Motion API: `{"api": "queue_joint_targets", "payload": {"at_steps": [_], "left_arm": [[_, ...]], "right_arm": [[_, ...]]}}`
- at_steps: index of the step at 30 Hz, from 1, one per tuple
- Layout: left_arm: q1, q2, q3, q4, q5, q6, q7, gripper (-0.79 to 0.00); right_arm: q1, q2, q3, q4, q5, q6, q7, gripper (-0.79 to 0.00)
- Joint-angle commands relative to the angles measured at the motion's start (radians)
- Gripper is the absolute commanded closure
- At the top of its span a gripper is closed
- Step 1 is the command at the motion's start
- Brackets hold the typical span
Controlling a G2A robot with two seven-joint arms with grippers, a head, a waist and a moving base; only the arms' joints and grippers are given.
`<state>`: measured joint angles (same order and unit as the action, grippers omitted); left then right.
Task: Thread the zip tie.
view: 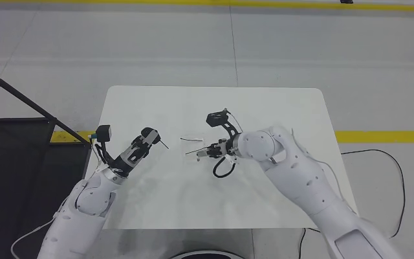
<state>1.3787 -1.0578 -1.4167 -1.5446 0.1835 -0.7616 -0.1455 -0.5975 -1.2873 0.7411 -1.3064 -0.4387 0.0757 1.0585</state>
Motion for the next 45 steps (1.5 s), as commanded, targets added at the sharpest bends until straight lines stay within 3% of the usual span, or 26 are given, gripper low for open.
{"api": "queue_joint_targets", "payload": {"at_steps": [1,4,30,41,45], "left_arm": [[0.000,0.000,0.000,0.000,0.000,0.000,0.000,0.000],[0.000,0.000,0.000,0.000,0.000,0.000,0.000,0.000],[0.000,0.000,0.000,0.000,0.000,0.000,0.000,0.000],[0.000,0.000,0.000,0.000,0.000,0.000,0.000,0.000],[0.000,0.000,0.000,0.000,0.000,0.000,0.000,0.000]], "right_arm": [[0.016,-0.008,-0.006,0.037,0.016,0.002,0.000,-0.486],[0.037,-0.020,-0.014,0.084,0.038,-0.003,0.000,-0.382],[0.127,-0.094,-0.066,0.290,0.111,-0.040,-0.015,-0.212],[0.135,-0.107,-0.064,0.310,0.112,-0.063,-0.012,0.000],[0.127,-0.103,-0.046,0.296,0.112,-0.081,-0.019,0.000]]}}
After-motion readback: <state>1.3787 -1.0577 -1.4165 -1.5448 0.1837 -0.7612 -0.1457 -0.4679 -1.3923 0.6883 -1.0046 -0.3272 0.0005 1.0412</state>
